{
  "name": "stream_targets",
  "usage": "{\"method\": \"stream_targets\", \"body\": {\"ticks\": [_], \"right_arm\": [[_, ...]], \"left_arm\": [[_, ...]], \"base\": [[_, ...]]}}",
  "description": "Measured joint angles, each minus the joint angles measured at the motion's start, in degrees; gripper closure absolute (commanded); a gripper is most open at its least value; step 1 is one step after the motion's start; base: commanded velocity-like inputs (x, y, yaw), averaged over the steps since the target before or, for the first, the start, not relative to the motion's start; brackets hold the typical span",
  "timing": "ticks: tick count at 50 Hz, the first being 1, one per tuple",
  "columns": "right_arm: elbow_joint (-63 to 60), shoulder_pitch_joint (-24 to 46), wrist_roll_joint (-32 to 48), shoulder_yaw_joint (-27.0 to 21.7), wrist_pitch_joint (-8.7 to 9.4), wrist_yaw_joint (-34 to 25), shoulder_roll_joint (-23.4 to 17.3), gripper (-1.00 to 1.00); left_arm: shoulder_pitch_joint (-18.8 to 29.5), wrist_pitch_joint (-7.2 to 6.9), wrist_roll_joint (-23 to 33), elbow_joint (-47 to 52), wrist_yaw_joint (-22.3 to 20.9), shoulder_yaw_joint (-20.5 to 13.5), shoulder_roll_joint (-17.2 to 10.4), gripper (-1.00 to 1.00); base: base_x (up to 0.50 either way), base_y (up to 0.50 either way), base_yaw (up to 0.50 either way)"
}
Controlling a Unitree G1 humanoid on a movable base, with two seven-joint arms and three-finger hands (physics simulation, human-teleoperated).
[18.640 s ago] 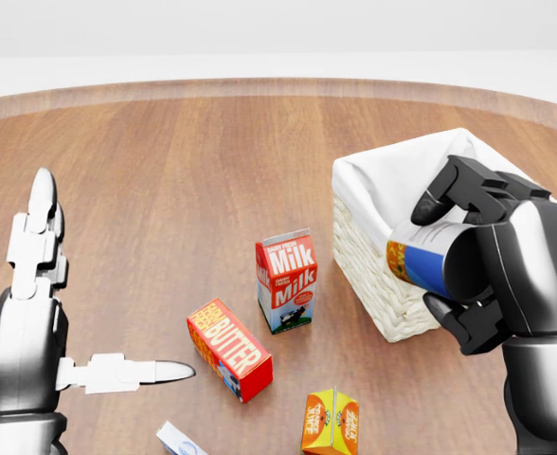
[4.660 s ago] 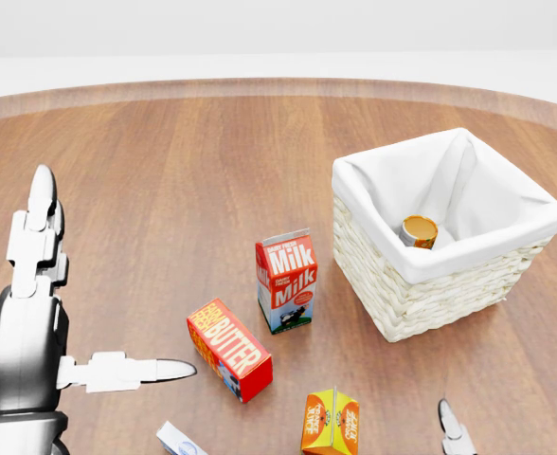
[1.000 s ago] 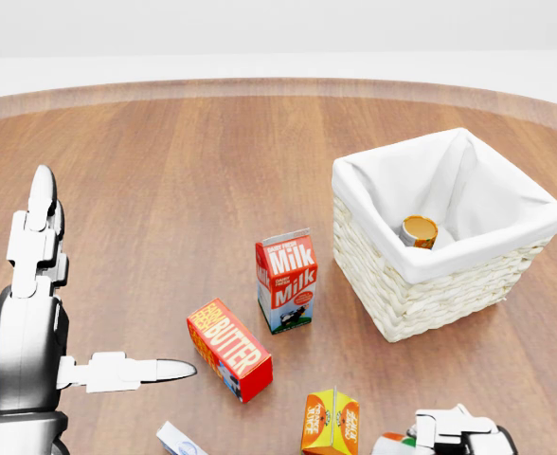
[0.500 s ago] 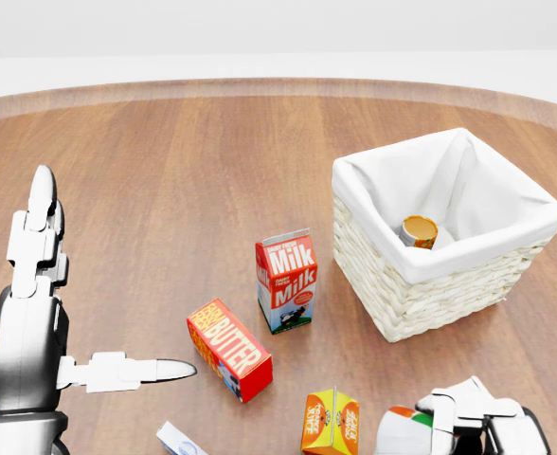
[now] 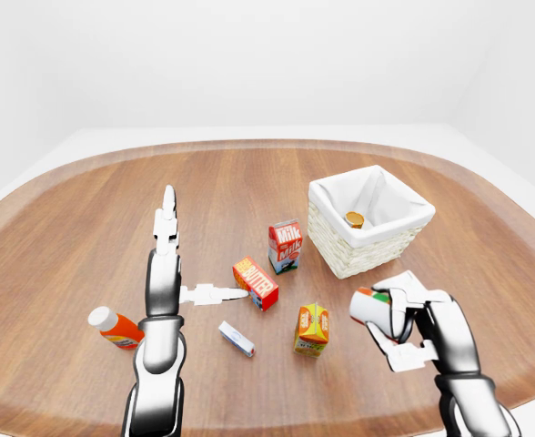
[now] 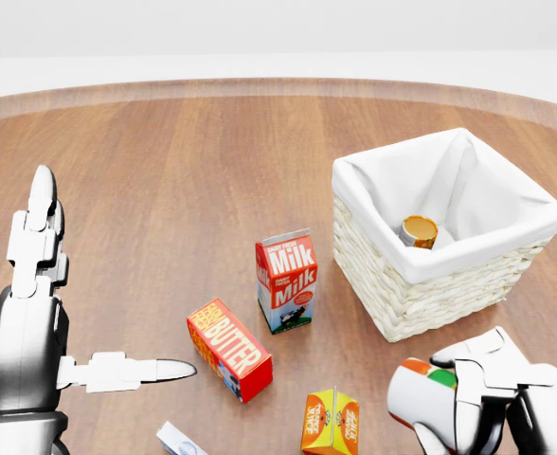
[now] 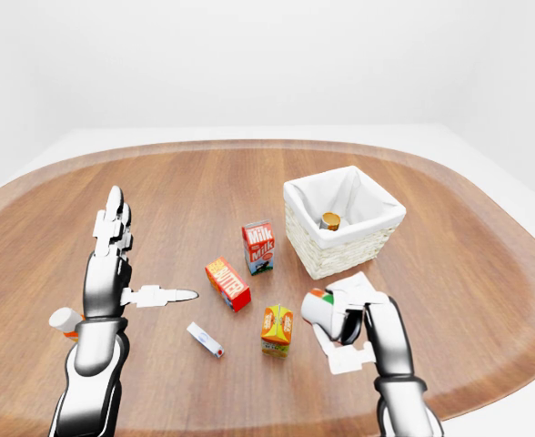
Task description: Pick up the alphabet soup and the tomato sauce, and put them in the basket.
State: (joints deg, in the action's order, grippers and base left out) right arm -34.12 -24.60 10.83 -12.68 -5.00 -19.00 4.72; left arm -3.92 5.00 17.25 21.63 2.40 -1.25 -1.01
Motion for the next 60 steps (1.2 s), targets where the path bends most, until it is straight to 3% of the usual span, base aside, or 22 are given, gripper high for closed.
{"method": "stream_targets", "body": {"ticks": [28,40,50,56,60], "right_arm": [[-7.6,10.1,2.0,-0.5,0.10,1.9,-3.3,1.00],[-9.5,16.3,3.3,-0.6,2.64,2.7,-5.9,1.00],[-8.9,22.0,4.5,-0.5,6.30,3.6,-8.5,1.00],[-6.7,25.2,5.4,-0.1,7.27,4.5,-9.9,1.00],[-4.8,26.8,6.1,0.2,6.92,5.4,-10.6,1.00]], "left_arm": [[0.0,0.00,0.0,0.0,0.0,0.0,0.0,-1.00],[0.0,0.00,0.0,0.0,0.0,0.0,0.0,-1.00],[0.0,0.00,0.0,0.0,0.0,0.0,0.0,-1.00],[0.0,0.00,0.0,0.0,0.0,0.0,0.0,-1.00],[0.0,0.00,0.0,0.0,0.0,0.0,0.0,-1.00]], "base": [[0.00,0.00,0.00],[0.00,0.00,0.00],[0.00,0.00,0.00],[0.00,0.00,0.00],[0.00,0.00,0.00]]}}
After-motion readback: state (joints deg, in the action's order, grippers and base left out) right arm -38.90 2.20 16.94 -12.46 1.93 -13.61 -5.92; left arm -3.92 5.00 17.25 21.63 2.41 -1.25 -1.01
